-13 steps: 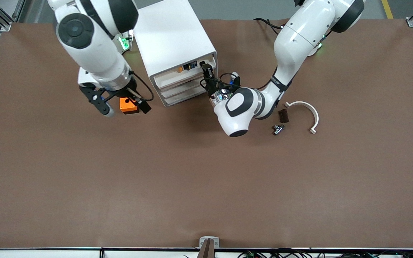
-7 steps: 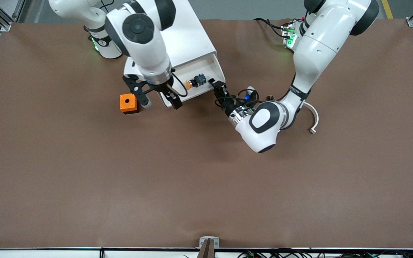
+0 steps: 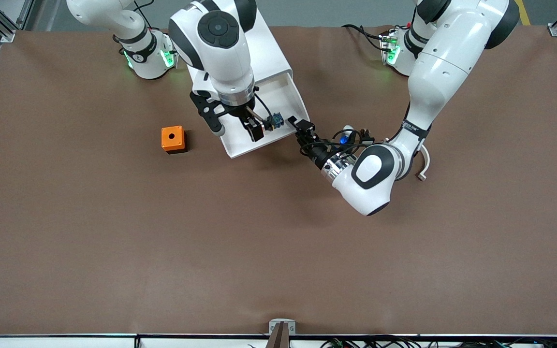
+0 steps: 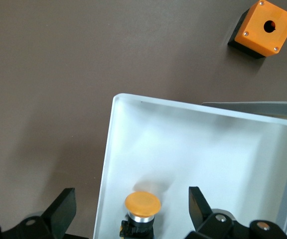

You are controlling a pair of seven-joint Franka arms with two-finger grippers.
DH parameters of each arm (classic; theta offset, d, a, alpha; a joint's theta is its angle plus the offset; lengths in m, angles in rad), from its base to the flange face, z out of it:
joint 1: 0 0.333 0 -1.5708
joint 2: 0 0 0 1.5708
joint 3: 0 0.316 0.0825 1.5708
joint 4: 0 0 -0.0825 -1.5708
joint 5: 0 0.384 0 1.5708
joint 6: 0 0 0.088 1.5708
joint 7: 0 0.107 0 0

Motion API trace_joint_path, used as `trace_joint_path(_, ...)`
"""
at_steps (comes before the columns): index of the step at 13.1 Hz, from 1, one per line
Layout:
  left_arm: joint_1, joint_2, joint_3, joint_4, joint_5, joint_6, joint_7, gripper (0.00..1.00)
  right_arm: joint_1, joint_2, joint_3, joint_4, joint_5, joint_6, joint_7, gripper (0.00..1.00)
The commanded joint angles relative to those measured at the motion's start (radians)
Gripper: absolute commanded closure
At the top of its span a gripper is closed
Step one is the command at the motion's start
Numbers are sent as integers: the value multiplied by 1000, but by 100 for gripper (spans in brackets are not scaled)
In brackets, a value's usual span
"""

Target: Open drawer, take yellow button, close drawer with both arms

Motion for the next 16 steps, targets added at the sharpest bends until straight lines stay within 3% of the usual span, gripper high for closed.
trace_joint_path(1,9,3,3,38,-20,3,20,0,23,-1,-11,12,-29,0,43,0)
trace_joint_path(4,23,4,5,57,-20,3,160,0,34,-3,-12,33,-34,-8,56,0)
trace_joint_path(10,34,6,29,169,0,3,745,0,71,14,-11,38,-77,-17,117,0)
trace_joint_path(13,25,-19,55,208,91,8,1016,0,106,14,-9,41,-72,-17,154,0)
trace_joint_path(16,25,-77,49,206,246,101,1201,0,125,37,-9,43,-78,-6,181,0)
